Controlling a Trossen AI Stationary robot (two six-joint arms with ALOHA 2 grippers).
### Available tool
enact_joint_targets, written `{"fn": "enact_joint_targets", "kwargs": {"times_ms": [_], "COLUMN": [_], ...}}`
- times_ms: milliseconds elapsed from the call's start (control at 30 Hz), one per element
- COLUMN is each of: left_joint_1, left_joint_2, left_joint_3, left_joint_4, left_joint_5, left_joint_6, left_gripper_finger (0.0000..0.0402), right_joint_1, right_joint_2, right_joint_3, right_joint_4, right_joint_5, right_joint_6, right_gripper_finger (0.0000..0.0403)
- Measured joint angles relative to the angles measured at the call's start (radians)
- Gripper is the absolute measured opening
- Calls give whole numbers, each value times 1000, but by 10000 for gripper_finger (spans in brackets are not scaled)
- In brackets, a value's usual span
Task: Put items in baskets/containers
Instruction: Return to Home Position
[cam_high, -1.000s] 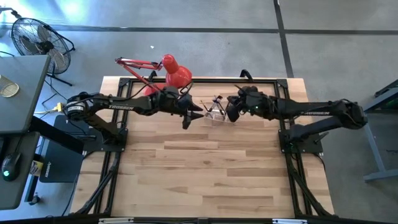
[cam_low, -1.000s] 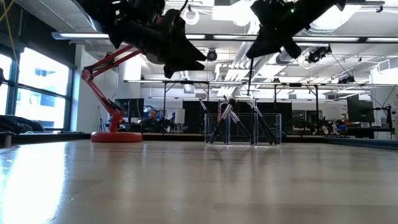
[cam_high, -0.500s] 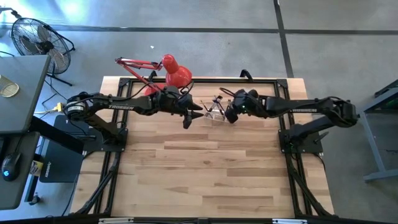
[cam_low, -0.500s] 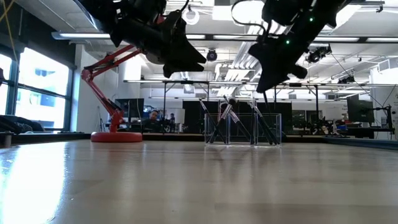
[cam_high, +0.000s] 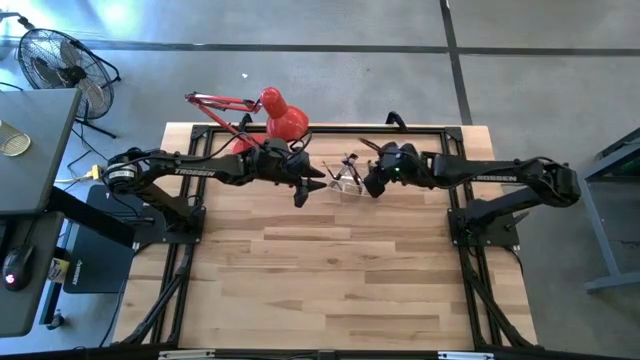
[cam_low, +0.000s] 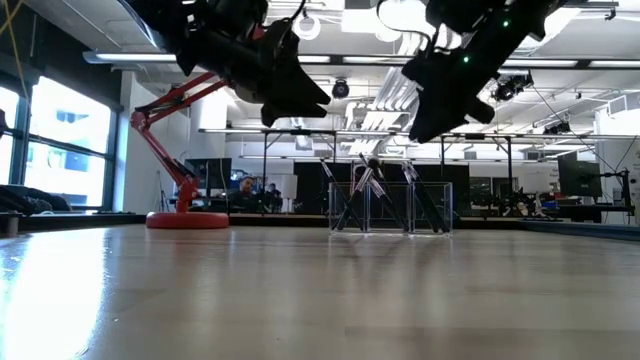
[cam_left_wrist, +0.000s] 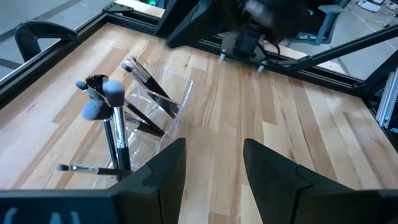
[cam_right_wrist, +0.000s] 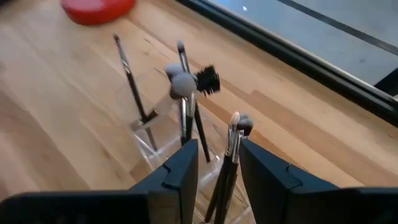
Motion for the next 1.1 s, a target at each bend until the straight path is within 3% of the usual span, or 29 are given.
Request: {"fn": "enact_joint_targets", "kwargs": {"times_ms": [267,400,500,700,900,1100], "left_joint_1": [0,-1,0,-58,-177,-266], "left_joint_2": [0,-55,-99,-239,-428,-615], "left_joint_3": [0,0,-3,-46,-204,-398], "left_joint_4": [-50,-156,-289,-400,-373,-248], "left_joint_5": [-46,-21,-20,-114,-276,-327], "left_joint_6": [41,77,76,80,55,15], "left_gripper_finger": [144,70,12,3,2,1], "right_joint_1": [1,3,3,19,74,107], "right_joint_2": [-111,-127,-116,-85,-65,-65], "right_joint_3": [0,0,0,0,0,0], "right_joint_4": [0,-1,2,36,78,100], "right_joint_5": [-26,-147,-181,-220,-159,-112], "right_joint_6": [-52,-228,-231,-195,-192,-190], "right_gripper_finger": [113,108,87,9,18,5]}}
